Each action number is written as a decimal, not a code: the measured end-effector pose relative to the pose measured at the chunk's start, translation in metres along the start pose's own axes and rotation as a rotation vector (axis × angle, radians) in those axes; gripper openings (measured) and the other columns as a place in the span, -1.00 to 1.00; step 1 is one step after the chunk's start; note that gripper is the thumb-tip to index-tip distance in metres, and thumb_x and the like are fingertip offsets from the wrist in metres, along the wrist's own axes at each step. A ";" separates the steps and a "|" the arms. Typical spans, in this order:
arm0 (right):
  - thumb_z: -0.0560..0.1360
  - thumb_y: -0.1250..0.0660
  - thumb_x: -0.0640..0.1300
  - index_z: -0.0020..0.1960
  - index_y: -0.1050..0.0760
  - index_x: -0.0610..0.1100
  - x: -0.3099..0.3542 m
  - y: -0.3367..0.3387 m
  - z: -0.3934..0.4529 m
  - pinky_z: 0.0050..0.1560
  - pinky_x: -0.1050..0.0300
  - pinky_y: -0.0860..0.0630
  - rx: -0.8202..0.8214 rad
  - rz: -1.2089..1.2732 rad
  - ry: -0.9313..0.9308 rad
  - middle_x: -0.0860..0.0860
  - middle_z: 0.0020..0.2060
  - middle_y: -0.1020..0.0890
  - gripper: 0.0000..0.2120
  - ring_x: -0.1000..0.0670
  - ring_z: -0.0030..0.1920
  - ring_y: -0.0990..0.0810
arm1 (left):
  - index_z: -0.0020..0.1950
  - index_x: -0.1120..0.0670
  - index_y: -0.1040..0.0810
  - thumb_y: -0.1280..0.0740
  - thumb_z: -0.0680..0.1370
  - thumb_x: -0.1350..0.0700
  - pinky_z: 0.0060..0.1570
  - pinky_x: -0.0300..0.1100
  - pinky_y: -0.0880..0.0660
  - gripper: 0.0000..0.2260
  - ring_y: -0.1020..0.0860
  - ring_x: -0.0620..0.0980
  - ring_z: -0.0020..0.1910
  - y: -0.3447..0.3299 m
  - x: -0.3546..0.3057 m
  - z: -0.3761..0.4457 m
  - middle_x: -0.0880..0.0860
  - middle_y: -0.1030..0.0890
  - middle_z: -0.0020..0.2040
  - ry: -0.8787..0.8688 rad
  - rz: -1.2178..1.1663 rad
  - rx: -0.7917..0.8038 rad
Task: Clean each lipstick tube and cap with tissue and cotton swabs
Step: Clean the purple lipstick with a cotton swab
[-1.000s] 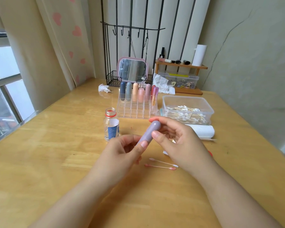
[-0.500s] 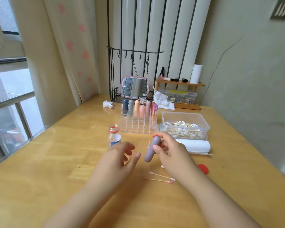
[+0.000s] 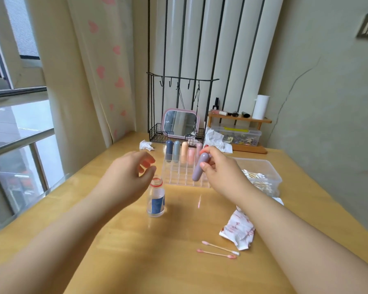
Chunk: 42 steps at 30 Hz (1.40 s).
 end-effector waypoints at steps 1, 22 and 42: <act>0.59 -0.19 -0.21 0.18 -0.41 -0.01 0.004 -0.002 0.008 -0.11 0.20 -0.40 0.004 0.002 0.009 0.19 -0.26 -0.56 -0.79 0.05 -0.12 -0.52 | 0.03 0.04 -0.55 -0.28 0.54 0.10 -0.21 -0.23 -0.33 -0.89 -0.53 -0.05 -0.13 -0.002 0.004 0.007 -0.04 -0.57 -0.10 0.007 0.014 0.011; 0.54 -0.21 -0.15 0.38 -0.41 -0.03 -0.011 -0.099 0.129 0.27 0.06 -0.30 -0.026 -0.254 0.030 -0.05 0.05 -0.58 -0.60 -0.03 0.17 -0.48 | 0.07 0.05 -0.57 -0.26 0.56 0.08 -0.19 -0.26 -0.30 -0.85 -0.48 -0.05 -0.11 -0.044 0.058 0.057 -0.06 -0.54 -0.11 0.132 -0.026 0.117; 0.57 -0.24 -0.15 0.12 -0.48 -0.19 -0.056 -0.014 0.093 -0.11 0.10 -0.39 -0.060 -0.397 -0.128 -0.13 -0.01 -0.58 -0.83 -0.11 -0.06 -0.49 | -0.03 0.04 -0.59 -0.28 0.55 0.11 -0.27 -0.37 -0.42 -0.90 -0.53 -0.17 -0.21 -0.036 -0.017 0.038 -0.12 -0.59 -0.19 0.047 -0.251 0.054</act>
Point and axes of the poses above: each hand's wrist, its own z-axis towards the middle knuckle, its own y-axis out of the back of the hand, x = y × z, the point moved 2 cm from there along z, towards the middle knuckle
